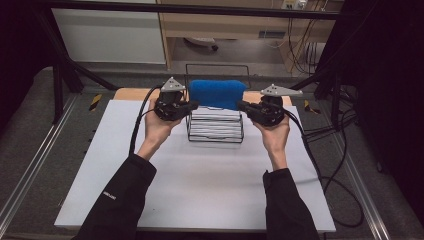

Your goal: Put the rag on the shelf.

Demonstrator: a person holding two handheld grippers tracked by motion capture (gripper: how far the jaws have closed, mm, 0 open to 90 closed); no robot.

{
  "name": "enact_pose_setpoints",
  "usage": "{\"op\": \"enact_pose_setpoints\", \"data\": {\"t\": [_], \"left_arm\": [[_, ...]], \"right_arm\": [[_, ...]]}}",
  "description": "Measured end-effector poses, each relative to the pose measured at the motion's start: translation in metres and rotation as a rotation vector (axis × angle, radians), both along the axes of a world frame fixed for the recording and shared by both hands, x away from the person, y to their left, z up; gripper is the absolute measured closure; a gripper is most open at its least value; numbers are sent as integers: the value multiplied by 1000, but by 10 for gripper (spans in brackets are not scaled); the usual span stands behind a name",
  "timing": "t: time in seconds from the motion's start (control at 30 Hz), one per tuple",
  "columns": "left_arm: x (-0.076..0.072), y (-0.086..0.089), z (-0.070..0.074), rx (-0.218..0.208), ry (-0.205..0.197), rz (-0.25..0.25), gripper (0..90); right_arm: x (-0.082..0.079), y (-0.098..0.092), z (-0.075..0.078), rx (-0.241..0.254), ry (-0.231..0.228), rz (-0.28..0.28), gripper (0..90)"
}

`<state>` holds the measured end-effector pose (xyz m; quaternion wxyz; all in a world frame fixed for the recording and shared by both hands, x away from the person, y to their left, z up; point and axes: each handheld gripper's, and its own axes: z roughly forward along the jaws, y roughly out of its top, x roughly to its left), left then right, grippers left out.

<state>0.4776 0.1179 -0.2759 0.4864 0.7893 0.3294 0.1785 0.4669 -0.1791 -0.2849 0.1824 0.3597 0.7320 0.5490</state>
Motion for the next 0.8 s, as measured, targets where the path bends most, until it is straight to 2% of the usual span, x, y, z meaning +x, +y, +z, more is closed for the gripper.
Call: {"op": "enact_pose_setpoints", "data": {"t": [0.17, 0.33, 0.47, 0.57, 0.8], "left_arm": [[-3, 3, 1, 0, -7, 4, 876], [-9, 10, 2, 16, -18, 1, 826], [-15, 16, 3, 24, -15, 4, 737], [-18, 20, 3, 36, -16, 14, 638], [-27, 33, -4, 62, -24, 23, 390]], "right_arm": [[-6, -1, 2, 19, -22, 16, 805], [-16, -5, 6, 20, -51, 21, 692], [-22, -8, 8, 35, -61, 29, 616], [-26, -10, 9, 43, -66, 32, 546], [-33, -14, 11, 44, -49, 29, 316]]}}
